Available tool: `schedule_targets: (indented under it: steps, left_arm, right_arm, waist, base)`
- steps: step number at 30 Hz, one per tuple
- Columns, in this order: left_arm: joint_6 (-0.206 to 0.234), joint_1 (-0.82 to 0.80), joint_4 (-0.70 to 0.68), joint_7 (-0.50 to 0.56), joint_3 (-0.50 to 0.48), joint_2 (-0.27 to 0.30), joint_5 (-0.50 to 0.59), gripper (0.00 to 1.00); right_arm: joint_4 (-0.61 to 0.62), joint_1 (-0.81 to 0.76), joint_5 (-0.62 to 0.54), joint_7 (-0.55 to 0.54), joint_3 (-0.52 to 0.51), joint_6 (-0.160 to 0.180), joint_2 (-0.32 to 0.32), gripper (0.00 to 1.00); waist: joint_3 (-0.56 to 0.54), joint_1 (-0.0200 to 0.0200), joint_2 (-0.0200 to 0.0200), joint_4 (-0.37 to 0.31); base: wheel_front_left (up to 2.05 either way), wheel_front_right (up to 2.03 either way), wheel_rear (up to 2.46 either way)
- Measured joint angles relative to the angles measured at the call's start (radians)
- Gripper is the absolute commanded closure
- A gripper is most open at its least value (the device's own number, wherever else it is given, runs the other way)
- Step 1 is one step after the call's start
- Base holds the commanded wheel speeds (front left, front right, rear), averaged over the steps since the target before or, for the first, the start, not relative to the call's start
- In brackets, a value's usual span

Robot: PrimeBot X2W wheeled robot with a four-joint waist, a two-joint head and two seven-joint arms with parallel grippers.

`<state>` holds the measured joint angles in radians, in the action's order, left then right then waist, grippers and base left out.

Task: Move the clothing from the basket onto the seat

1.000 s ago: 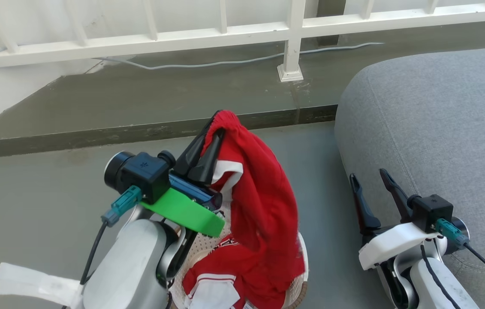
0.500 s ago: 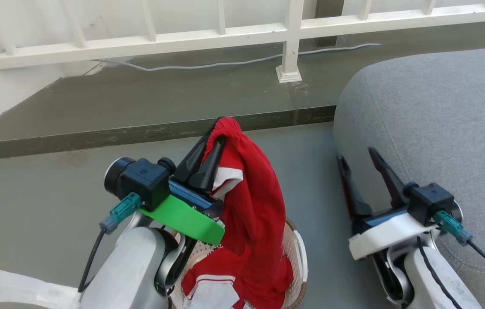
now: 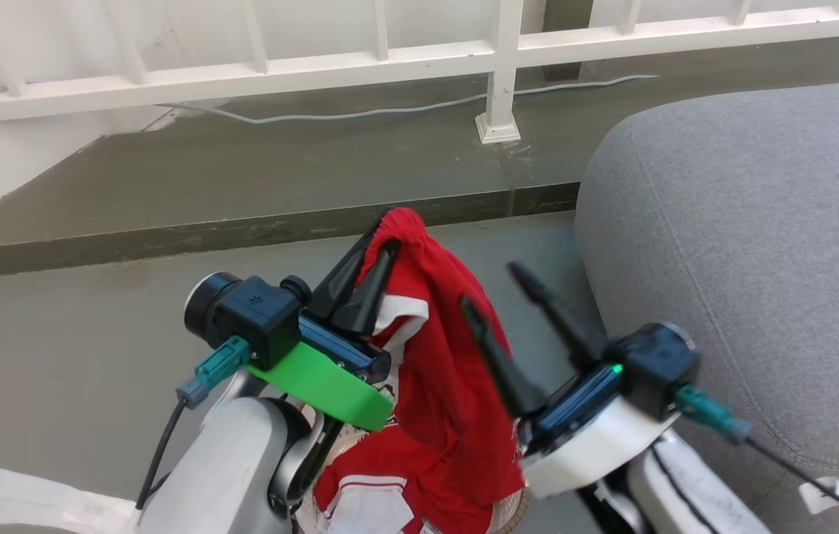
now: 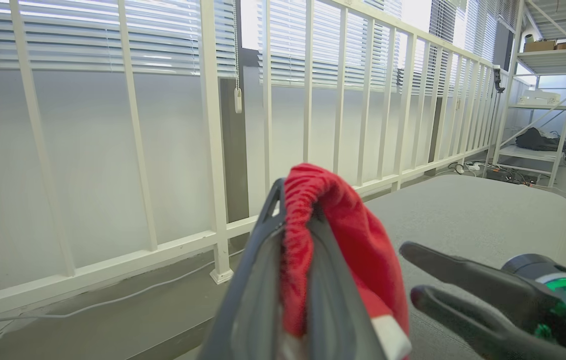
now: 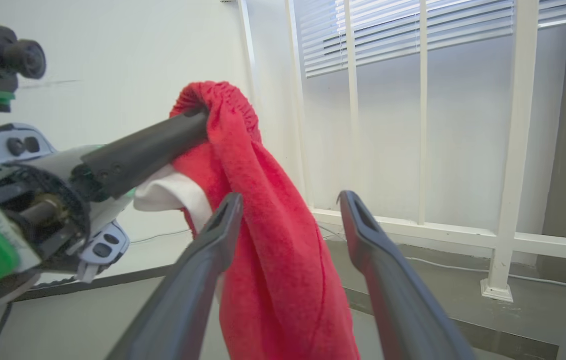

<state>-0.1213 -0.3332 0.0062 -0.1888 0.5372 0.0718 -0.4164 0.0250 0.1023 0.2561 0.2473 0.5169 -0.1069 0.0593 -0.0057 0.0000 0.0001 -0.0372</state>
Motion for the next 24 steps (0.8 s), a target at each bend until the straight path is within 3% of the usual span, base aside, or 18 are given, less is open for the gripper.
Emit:
schedule_targets:
  steps: [5, 19, 20, 21, 22, 24]
  left_arm:
    - [0.0, 0.0, -0.026, 0.0, 0.014, 0.0, 0.0, 1.0]
    - [0.0, 0.0, -0.082, 0.017, 0.078, -0.004, -0.003, 1.0]
    - [0.0, 0.0, -0.084, 0.022, 0.083, -0.004, -0.003, 1.0]
    - [0.0, 0.0, -0.086, 0.022, 0.085, -0.004, -0.005, 1.0]
    - [0.0, 0.0, -0.088, 0.022, 0.087, -0.004, -0.009, 1.0]
    - [0.0, 0.0, -0.091, 0.022, 0.094, -0.004, -0.011, 1.0]
  right_arm:
    - [-0.01, -0.003, 0.002, -0.022, 0.059, -0.007, 0.0, 0.0]
    - [-0.164, 0.045, 0.004, -0.04, 0.101, -0.007, 0.002, 0.0]
    - [-0.173, 0.052, 0.011, -0.039, 0.104, -0.007, 0.002, 0.49]
    - [-0.179, 0.058, 0.022, -0.037, 0.105, -0.007, 0.002, 0.63]
    - [-0.186, 0.063, 0.033, -0.037, 0.107, -0.007, 0.002, 1.0]
    - [-0.202, 0.072, 0.048, -0.036, 0.11, -0.007, 0.002, 1.0]
  waist:
    - [0.001, 0.0, 0.0, 0.004]
    - [0.005, 0.0, 0.0, 0.021]
    - [0.006, 0.0, 0.0, 0.022]
    - [0.006, 0.0, 0.0, 0.023]
    - [0.006, 0.0, 0.0, 0.024]
    - [0.007, 0.0, 0.0, 0.026]
  base:
    - [0.0, 0.0, 0.0]
    - [0.0, 0.0, 0.0]
    - [0.0, 0.0, 0.0]
    - [0.0, 0.0, 0.0]
    - [0.0, 0.0, 0.0]
    - [0.0, 0.0, 0.0]
